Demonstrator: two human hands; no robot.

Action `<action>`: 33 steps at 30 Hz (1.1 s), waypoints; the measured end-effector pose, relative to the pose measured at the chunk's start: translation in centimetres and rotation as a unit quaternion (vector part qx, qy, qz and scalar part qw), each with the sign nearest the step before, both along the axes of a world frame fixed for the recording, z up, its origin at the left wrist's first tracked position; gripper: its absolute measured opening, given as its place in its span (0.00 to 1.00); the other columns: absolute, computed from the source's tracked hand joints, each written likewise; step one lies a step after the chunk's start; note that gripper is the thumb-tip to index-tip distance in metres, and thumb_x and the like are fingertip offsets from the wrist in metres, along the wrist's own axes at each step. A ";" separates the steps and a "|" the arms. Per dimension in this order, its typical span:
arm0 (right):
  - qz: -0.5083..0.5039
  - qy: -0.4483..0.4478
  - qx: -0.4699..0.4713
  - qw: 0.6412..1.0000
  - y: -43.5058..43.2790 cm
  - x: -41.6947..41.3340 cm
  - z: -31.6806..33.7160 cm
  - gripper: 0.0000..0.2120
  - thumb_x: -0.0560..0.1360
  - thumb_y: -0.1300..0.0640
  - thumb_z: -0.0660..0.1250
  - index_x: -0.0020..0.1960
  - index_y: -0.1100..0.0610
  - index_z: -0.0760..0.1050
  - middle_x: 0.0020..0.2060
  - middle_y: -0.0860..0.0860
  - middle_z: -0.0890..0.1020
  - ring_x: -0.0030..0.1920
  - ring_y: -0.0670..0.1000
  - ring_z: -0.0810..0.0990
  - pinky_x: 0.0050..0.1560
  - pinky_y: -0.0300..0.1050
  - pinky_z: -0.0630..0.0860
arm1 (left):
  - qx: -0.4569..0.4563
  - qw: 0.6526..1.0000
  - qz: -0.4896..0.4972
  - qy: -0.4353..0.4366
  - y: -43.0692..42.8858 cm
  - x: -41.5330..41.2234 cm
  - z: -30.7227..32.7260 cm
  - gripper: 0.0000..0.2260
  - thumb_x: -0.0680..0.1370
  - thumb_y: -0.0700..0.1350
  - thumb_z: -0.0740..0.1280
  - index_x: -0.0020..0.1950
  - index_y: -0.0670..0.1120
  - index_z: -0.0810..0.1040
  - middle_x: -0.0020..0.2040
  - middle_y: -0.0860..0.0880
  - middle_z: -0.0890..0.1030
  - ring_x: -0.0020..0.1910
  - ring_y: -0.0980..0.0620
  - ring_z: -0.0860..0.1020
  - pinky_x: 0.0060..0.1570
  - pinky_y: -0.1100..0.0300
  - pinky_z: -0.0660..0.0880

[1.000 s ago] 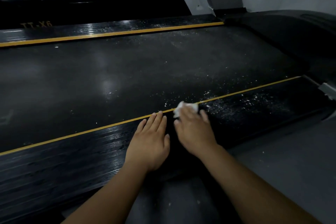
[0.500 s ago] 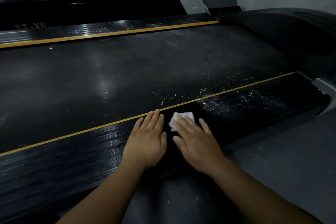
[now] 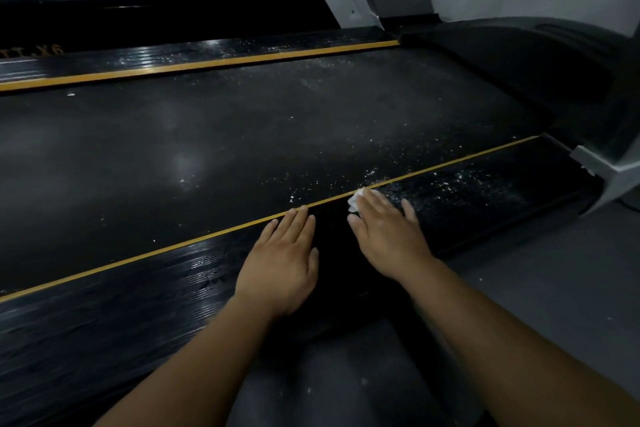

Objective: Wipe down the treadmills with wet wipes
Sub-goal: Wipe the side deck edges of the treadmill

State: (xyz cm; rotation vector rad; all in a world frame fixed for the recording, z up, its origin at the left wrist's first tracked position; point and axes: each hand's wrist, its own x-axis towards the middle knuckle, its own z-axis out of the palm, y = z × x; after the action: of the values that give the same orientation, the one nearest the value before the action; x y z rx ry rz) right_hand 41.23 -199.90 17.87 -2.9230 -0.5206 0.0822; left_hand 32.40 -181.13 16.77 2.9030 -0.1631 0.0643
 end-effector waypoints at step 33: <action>-0.053 -0.001 -0.023 0.998 -3.4 3.2 -0.1 0.28 0.83 0.38 0.47 0.79 0.50 0.57 0.82 0.48 0.53 0.81 0.48 0.49 0.78 0.59 0.42 | 0.001 1.000 0.010 0.004 -2.0 1.8 0.2 0.38 0.75 0.59 0.31 0.83 0.48 0.48 0.83 0.50 0.45 0.82 0.54 0.43 0.76 0.59 0.38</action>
State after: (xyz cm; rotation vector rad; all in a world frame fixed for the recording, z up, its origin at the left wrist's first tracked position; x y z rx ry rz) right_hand 44.38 -203.26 17.76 -2.9895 -0.3681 0.0773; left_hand 34.23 -183.13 16.99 2.9064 -0.1319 0.0565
